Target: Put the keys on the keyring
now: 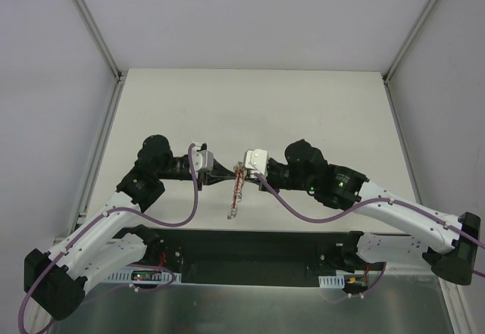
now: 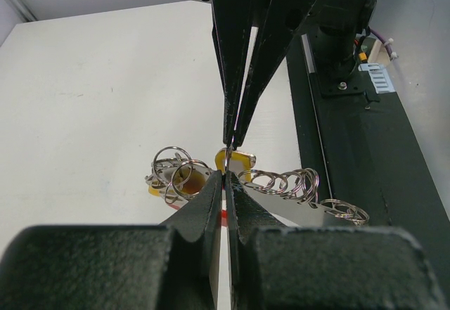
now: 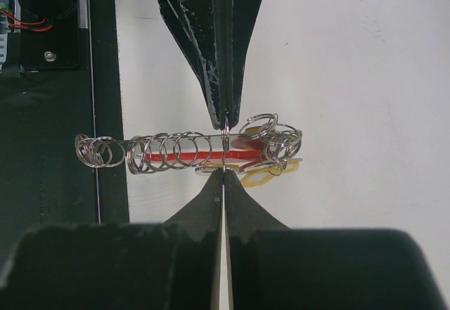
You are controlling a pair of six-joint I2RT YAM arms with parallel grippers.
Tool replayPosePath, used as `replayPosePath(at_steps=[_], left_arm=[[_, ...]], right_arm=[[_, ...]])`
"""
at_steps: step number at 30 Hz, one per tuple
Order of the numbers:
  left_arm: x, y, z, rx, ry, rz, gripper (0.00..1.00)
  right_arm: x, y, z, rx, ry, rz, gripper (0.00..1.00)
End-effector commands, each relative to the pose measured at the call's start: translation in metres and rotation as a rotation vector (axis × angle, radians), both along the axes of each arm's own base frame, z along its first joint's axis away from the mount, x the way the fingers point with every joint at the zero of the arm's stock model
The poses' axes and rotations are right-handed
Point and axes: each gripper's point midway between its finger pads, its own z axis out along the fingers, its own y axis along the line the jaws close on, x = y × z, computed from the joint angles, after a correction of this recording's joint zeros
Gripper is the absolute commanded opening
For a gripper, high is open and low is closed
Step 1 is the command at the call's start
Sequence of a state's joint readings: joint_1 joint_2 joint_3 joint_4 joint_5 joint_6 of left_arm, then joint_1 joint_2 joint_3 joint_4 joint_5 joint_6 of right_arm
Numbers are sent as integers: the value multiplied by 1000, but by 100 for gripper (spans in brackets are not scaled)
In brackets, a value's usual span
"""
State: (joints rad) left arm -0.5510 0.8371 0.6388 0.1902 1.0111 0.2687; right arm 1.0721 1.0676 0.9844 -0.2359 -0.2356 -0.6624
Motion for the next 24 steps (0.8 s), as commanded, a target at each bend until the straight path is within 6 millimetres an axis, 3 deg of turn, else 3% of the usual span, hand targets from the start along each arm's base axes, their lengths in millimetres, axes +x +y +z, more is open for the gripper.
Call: replayPosePath(at_steps=[1, 24], left_arm=[[-4, -2, 18, -50, -72, -19, 0], [-3, -3, 16, -47, -66, -24, 0]], right_arm=[[2, 3, 21, 55, -25, -15, 1], [-2, 6, 27, 73, -24, 11, 1]])
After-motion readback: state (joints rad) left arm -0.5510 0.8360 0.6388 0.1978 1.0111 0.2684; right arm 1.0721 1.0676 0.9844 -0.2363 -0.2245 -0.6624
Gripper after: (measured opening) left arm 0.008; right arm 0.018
